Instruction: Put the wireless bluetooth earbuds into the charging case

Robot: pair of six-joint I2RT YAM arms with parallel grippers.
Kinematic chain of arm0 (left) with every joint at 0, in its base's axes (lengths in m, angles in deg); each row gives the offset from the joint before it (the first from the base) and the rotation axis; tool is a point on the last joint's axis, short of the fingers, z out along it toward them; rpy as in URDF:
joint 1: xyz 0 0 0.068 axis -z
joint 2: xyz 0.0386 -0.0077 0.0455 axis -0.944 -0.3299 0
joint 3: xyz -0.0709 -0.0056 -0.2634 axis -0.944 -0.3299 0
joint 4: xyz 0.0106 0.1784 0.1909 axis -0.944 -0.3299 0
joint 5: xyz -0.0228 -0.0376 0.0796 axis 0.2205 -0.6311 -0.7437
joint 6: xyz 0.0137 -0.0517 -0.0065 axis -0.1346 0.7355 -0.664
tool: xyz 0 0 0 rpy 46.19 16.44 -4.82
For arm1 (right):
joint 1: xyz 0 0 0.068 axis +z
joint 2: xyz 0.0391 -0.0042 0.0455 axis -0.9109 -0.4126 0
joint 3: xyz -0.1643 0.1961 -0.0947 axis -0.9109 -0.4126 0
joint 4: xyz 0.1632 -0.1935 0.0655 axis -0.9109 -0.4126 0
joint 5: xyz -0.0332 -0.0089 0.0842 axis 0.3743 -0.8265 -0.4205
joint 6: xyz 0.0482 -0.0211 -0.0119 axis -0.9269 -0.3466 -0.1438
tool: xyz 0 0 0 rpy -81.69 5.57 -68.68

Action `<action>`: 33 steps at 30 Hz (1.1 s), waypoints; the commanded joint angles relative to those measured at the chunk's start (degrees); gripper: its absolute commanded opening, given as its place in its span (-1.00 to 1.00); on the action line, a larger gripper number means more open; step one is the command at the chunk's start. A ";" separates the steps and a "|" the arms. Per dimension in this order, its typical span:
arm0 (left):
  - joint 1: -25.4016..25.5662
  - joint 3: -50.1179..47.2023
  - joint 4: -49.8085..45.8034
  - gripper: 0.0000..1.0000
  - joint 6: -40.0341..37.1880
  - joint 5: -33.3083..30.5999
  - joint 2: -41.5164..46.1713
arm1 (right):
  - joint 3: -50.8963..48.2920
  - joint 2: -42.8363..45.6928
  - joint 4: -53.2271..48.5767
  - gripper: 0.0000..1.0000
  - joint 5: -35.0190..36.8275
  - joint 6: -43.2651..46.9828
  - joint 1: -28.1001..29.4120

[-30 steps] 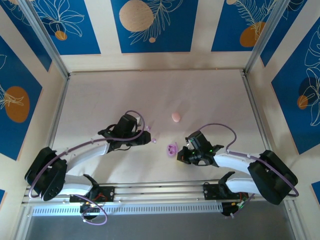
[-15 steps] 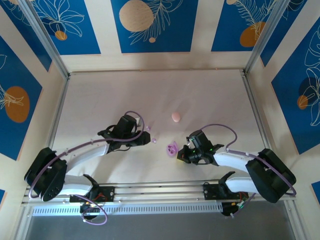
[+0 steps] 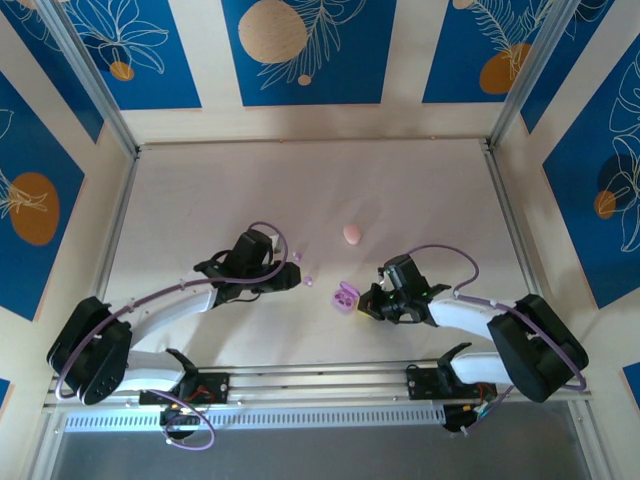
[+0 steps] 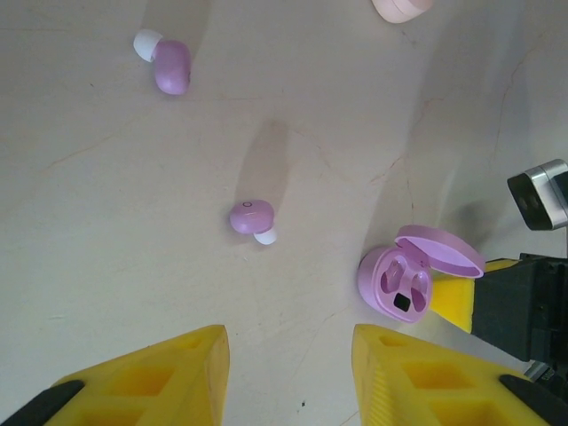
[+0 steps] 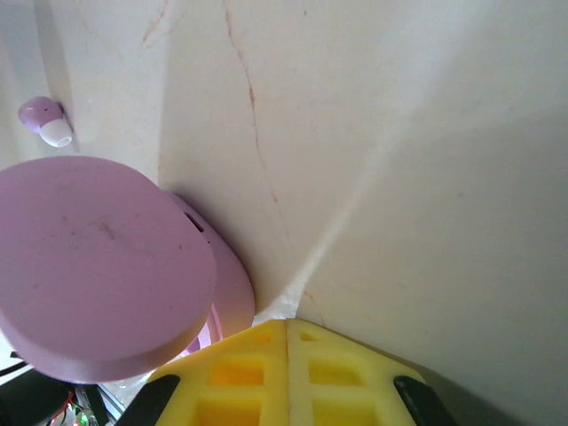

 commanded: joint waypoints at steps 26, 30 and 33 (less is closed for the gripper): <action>-1.39 13.65 -14.90 0.99 -4.41 -10.66 -4.86 | 14.27 17.30 -30.14 0.65 -1.71 15.82 -7.49; -1.32 16.32 -15.28 0.98 -5.02 -9.39 -8.45 | 15.05 15.85 -30.34 0.83 -1.99 16.65 -7.47; -1.08 17.91 -16.04 0.86 -5.58 -9.55 -10.85 | 15.61 14.78 -30.81 0.99 -0.85 16.38 -7.50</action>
